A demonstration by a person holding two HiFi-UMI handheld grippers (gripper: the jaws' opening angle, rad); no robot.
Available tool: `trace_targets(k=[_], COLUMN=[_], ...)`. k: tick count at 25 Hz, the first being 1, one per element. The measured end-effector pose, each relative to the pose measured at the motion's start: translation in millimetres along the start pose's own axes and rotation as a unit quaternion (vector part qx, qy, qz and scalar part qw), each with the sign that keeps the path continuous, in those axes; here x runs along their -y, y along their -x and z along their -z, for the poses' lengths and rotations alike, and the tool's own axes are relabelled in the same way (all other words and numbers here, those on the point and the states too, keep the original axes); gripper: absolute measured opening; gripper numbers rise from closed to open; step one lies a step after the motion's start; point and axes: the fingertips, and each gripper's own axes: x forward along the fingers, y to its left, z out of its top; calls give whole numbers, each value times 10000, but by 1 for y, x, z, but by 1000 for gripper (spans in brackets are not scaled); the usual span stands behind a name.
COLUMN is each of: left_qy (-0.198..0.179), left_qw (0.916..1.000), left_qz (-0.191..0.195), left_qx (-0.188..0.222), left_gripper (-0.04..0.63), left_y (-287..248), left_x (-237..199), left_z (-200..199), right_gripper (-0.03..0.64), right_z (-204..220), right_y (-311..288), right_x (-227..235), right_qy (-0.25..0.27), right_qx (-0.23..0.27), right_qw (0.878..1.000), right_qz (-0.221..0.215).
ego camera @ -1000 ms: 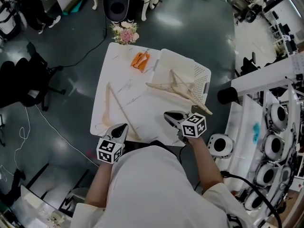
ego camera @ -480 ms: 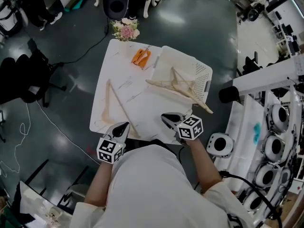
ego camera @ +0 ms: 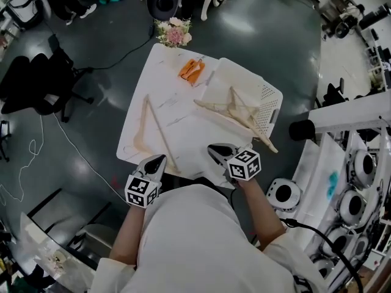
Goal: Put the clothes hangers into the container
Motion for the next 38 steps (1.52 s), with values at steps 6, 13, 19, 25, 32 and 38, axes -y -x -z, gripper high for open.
trace_targets(k=[6,13,19,25,32,38], left_qy=[265,462,442,448,499,612], left_qw=[9985,9956,9955,9965,9972,9967], left_qz=[-471,-818,-832,-693,-517,-408], left_qx=[-5,-10,-126,-168,-210,-330], left_gripper=[2,2,2,2,2,2], left_y=[13,46,71,95,112,125], left_x=[-10,-39,-83,-124,-158,-181], left_z=[16,31,40,50,59,72], right_gripper=[8,8,9,9,12,83], right_z=[-2,-4,-8,2,27,54], right_y=[-16,-48,-93,-146,-203,-249], right_x=[2,-23,-52,-82,-95,-93], right_qy=[154,226,92,204,273,481], right_qx=[-76,-214,-238,-445,-946,-1441], right_qw=[9998,9992,9995,9987,9951,9882], right_qz=[-131,-264,-199,-131,-51,182])
